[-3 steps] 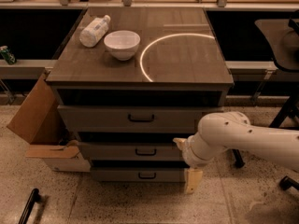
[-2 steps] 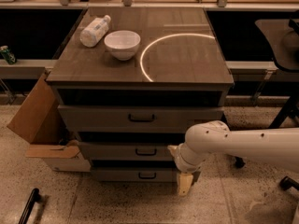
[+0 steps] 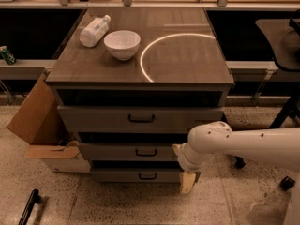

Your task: Open middle drawer

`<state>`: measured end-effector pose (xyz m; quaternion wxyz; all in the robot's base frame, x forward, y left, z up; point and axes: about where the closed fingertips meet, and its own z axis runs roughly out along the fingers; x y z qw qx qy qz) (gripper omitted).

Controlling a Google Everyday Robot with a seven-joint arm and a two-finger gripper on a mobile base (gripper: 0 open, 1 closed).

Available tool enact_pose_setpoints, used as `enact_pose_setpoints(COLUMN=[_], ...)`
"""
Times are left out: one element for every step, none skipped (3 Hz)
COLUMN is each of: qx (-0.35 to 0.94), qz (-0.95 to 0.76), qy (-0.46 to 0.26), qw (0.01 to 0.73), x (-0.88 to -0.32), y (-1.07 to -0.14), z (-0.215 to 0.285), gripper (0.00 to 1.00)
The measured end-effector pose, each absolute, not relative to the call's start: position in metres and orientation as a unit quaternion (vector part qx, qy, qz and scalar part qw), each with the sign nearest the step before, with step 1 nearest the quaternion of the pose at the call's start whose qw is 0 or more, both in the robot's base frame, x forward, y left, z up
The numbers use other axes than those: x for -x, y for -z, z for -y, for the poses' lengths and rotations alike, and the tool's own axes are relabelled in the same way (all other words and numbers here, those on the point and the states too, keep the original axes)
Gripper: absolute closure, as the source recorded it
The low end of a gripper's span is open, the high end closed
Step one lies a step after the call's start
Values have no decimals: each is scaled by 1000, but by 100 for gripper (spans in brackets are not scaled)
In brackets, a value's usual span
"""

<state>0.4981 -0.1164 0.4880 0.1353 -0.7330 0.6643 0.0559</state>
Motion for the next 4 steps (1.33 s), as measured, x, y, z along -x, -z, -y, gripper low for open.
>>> enact_pose_setpoints(qx=[721,714,711,703], qz=[-678,-684,-686,-693], qy=[-36,-23,-18,-20], qw=[139,149,155,161], x=[-516,-539,-555,-571], y=[-474,-455,-445,-431], z=[136,150,154,160], gripper=[0,0,0,0])
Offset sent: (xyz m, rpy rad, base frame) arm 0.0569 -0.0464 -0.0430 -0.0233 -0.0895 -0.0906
